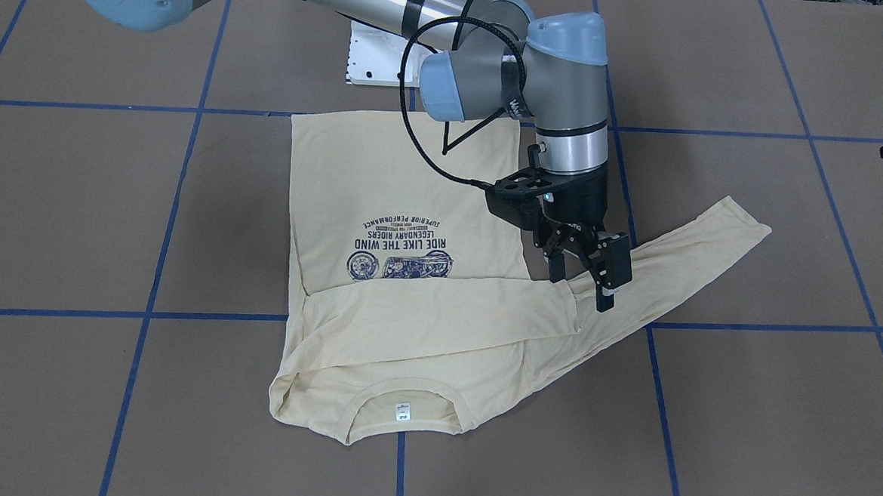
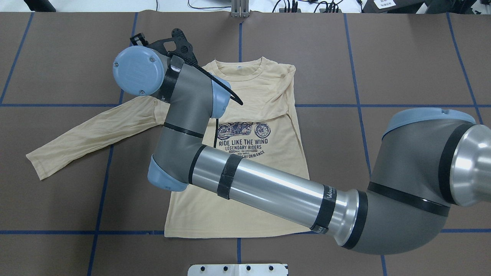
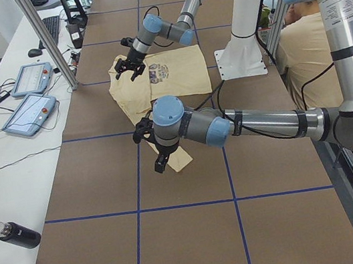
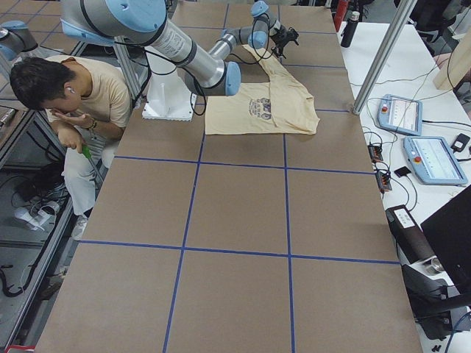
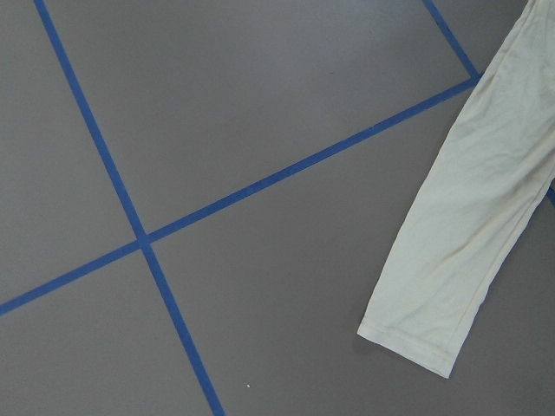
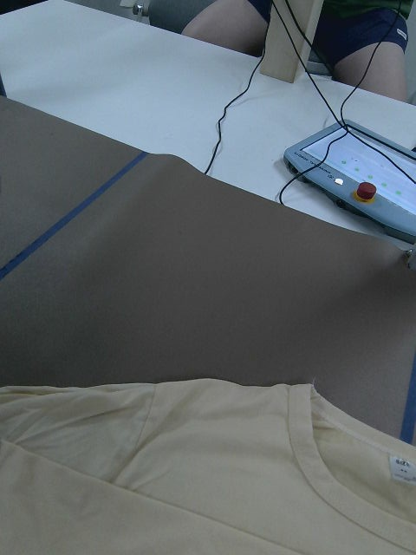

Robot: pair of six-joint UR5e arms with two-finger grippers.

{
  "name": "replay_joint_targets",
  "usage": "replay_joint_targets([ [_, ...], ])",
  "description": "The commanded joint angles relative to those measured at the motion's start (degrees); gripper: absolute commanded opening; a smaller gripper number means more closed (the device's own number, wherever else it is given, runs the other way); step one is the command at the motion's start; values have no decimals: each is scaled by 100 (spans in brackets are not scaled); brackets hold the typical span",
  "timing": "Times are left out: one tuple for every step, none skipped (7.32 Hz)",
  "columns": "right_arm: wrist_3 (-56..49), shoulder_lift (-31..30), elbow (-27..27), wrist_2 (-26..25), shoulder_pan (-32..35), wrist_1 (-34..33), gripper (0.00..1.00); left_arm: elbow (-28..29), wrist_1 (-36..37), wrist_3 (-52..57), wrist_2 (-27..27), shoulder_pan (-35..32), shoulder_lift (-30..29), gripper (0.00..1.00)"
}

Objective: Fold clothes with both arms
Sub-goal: 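Carry the sleeve across the chest toward the far shoulder with the right gripper, then release the sleeve and withdraw the right gripper from the shirt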

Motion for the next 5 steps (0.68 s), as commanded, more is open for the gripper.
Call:
replay_joint_targets([
  [-404,-1074,1385,362,7,-143,99,180,-288,-682,268,746,-37,100],
  [-711,-1657,2204,391,16,-422,99,547,-726,-928,392,926,-116,100],
  [-1245,-2150,2778,530,16,-764,99,838,-1026,-1287,376,1110,-203,100],
  [-1694,-2616,3358,793,86,-942,99,910,-1081,-1525,376,1373,-248,100],
  [-1742,-3064,3746,943,173,-944,99,998,-1090,-1528,376,1463,-248,100],
])
